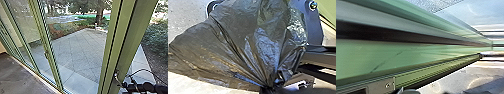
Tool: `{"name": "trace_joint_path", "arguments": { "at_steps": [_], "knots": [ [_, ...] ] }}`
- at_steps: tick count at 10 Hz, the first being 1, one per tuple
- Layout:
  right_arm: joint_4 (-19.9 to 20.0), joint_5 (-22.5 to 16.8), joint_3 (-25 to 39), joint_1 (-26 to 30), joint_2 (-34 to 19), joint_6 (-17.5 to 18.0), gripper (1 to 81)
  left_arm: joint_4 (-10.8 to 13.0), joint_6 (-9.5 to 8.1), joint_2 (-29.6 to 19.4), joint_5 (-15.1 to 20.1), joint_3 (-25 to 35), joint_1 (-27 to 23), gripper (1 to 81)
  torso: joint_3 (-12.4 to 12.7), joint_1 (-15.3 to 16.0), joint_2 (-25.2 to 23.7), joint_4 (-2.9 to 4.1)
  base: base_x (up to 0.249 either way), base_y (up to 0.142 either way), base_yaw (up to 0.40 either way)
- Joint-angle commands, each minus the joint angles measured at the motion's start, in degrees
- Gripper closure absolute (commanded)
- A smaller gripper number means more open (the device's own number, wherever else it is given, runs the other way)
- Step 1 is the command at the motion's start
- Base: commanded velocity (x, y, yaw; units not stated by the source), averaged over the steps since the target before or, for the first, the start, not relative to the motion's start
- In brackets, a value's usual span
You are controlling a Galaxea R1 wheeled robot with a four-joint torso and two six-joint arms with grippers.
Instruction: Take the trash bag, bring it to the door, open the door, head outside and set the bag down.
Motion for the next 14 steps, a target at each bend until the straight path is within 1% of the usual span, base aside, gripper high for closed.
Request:
{"name": "trace_joint_path", "arguments": {
  "at_steps": [1, 3, 5, 6, 7, 11, 12, 14],
  "knots": [
    [-2.1, -2.7, -6.8, 13.3, -0.2, -1.3, 1.0, -0.5, -0.12, -0.7, 3.3, 0.3, -1.9, 81.1, 0.0, 0.0, 0.0, 0.00, 0.000, 0.000, 0.000],
    [-4.1, -2.8, -7.8, 15.8, -0.5, -2.0, 1.0, -0.5, -0.20, -0.9, 3.2, 0.3, -1.9, 81.1, 0.0, 0.0, 0.0, 0.00, 0.000, 0.000, 0.000],
    [-6.2, -5.0, -7.4, 18.7, -1.9, -2.6, 1.0, -0.5, -0.20, -0.9, 3.2, 0.3, -1.8, 81.1, 0.0, 0.0, 0.0, 0.00, 0.000, 0.000, 0.000],
    [-6.5, -5.7, -7.3, 20.1, -2.6, -3.2, 1.0, -0.5, -0.20, -0.9, 3.2, 0.3, -1.9, 81.1, 0.0, 0.1, 0.0, 0.00, 0.000, 0.000, 0.000],
    [-6.7, -6.1, -7.5, 21.1, -2.9, -4.7, 1.0, -0.6, -0.20, -0.9, 3.2, 0.3, -1.9, 81.1, -0.1, 0.1, 0.1, 0.00, 0.000, 0.000, 0.000],
    [-7.5, -11.4, -7.8, 28.3, -4.4, -8.6, 1.0, -0.6, -0.29, -0.8, 3.4, 0.3, -1.9, 81.1, -0.2, 0.3, 0.2, 0.02, 0.000, 0.000, 0.000],
    [-7.5, -12.6, -7.9, 30.3, -4.9, -9.3, 1.0, -0.6, -0.29, -0.8, 3.5, 0.3, -1.9, 81.1, -0.2, 0.3, 0.2, 0.02, 0.000, 0.000, 0.000],
    [-7.5, -13.7, -8.0, 33.3, -5.8, -10.2, 1.0, -0.6, -0.29, -0.7, 3.7, 0.3, -1.8, 81.1, -0.3, 0.3, 0.2, 0.04, 0.000, 0.000, 0.000]
  ]
}}
